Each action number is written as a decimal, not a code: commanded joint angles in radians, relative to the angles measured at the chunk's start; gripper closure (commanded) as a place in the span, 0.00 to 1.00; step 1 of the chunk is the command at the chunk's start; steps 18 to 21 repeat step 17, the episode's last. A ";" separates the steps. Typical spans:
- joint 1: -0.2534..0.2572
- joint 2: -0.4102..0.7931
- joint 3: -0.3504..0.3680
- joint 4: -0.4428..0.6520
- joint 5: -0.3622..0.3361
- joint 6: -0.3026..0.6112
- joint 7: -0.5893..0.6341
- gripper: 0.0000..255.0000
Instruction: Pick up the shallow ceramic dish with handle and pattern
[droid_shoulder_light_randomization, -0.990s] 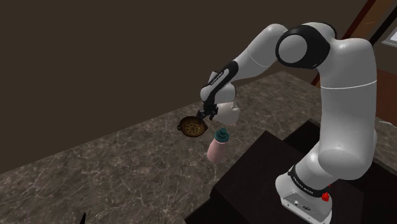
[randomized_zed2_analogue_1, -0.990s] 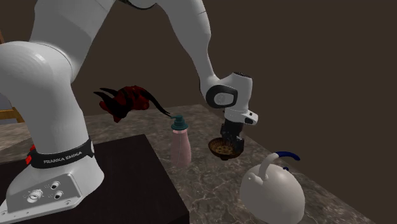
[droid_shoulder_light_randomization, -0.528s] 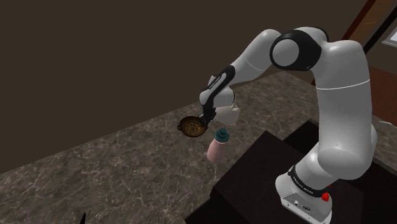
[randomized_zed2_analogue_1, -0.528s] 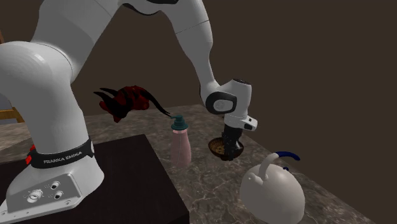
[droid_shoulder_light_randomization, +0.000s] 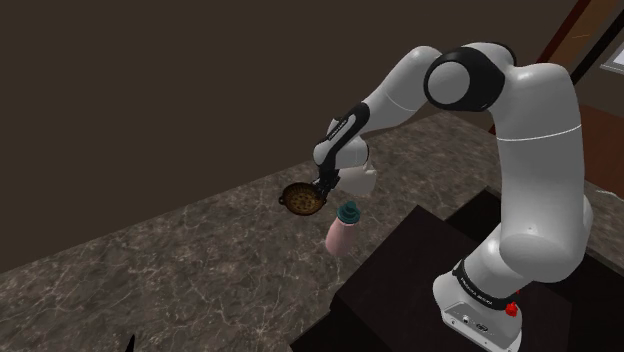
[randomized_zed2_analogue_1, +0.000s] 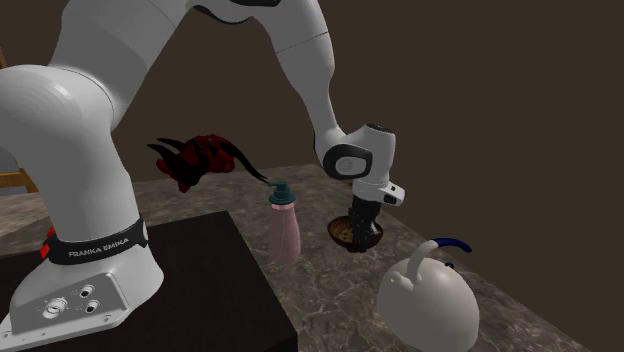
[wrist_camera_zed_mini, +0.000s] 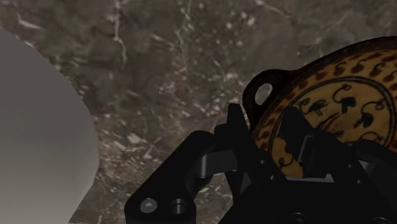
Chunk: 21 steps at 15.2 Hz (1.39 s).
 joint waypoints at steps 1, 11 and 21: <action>0.003 -0.014 -0.002 -0.006 -0.002 -0.008 0.003 1.00; 0.023 -0.144 -0.030 -0.047 -0.030 -0.097 0.035 1.00; 0.031 -0.195 -0.041 -0.058 -0.044 -0.137 0.050 1.00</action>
